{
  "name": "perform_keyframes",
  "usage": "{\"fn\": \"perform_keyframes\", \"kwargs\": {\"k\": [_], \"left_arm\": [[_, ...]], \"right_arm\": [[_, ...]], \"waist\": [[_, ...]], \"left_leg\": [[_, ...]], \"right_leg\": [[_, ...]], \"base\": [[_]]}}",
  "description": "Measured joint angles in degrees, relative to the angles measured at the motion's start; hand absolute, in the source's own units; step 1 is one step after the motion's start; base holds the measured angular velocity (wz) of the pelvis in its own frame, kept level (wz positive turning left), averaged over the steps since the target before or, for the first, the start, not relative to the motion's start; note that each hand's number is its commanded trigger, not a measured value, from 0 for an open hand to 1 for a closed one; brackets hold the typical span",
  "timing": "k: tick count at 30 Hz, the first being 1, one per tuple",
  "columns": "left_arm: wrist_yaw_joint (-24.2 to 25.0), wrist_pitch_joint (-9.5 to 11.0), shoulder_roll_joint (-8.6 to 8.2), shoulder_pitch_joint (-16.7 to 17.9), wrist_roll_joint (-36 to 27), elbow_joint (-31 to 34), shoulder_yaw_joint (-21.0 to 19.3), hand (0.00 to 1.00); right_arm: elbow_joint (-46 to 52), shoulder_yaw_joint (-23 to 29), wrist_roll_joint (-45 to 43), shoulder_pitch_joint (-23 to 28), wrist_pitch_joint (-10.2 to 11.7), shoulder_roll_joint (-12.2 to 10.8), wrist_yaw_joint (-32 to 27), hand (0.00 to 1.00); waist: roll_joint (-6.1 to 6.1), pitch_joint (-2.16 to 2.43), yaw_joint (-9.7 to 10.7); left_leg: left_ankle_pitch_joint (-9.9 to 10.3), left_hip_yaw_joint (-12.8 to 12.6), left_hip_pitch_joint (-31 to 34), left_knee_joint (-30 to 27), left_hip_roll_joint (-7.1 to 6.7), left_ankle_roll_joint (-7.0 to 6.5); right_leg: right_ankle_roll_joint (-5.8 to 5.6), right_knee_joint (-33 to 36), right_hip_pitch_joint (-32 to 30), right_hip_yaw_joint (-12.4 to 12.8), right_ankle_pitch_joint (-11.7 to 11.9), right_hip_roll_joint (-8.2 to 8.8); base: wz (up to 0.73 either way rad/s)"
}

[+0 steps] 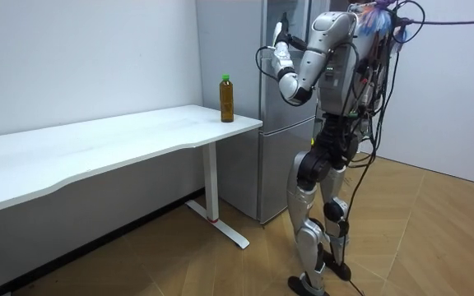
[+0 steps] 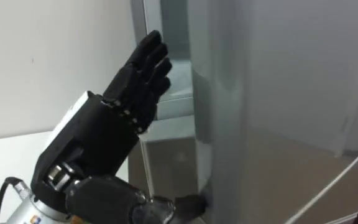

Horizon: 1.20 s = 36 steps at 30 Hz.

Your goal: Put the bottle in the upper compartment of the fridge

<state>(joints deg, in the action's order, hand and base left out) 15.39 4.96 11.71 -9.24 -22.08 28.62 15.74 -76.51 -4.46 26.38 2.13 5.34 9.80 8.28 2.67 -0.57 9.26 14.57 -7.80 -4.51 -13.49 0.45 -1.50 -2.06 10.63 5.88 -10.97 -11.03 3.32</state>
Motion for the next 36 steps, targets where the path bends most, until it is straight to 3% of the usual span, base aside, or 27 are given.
{"fn": "perform_keyframes", "kwargs": {"k": [9, 19, 29, 36], "left_arm": [[1.92, -0.01, -0.41, -0.54, -0.17, 0.59, 3.92, 0.0], [4.31, -0.09, -2.11, -1.23, -0.19, 0.69, 5.17, 0.0], [4.32, -0.12, -3.47, -1.27, -0.45, 0.66, 7.05, 0.0], [4.34, -0.48, -4.64, -1.4, -0.87, 0.4, 8.37, 0.0]], "right_arm": [[-1.23, -0.6, 0.25, -0.95, 0.07, 0.3, -0.23, 0.0], [-1.44, -0.62, 0.25, -1.75, 0.05, 0.41, -1.2, 0.0], [-1.39, -0.95, 1.0, -2.62, 0.09, 0.22, -1.85, 0.0], [-1.25, -1.04, 2.77, -3.18, 0.09, -0.26, -1.83, 0.0]], "waist": [[0.98, 0.11, 1.93], [1.58, 0.02, 3.37], [2.45, -0.34, 5.01], [3.13, -0.39, 6.27]], "left_leg": [[0.0, -0.39, -0.01, 0.1, 0.15, 0.0], [-0.01, -3.95, -0.47, 0.84, 0.87, 0.07], [0.08, -5.32, -1.05, 1.69, 1.13, 0.21], [0.42, -8.71, -1.13, 1.78, 2.11, 0.77]], "right_leg": [[0.18, -0.01, -0.02, 0.34, 0.13, -0.39], [0.56, -0.02, -1.28, 3.66, 0.65, -1.16], [0.58, 0.0, -2.21, 5.34, 0.78, -1.56], [1.11, 0.13, -3.87, 8.21, 1.18, -2.63]], "base": [[-0.02], [-0.17], [-0.1], [-0.25]]}}
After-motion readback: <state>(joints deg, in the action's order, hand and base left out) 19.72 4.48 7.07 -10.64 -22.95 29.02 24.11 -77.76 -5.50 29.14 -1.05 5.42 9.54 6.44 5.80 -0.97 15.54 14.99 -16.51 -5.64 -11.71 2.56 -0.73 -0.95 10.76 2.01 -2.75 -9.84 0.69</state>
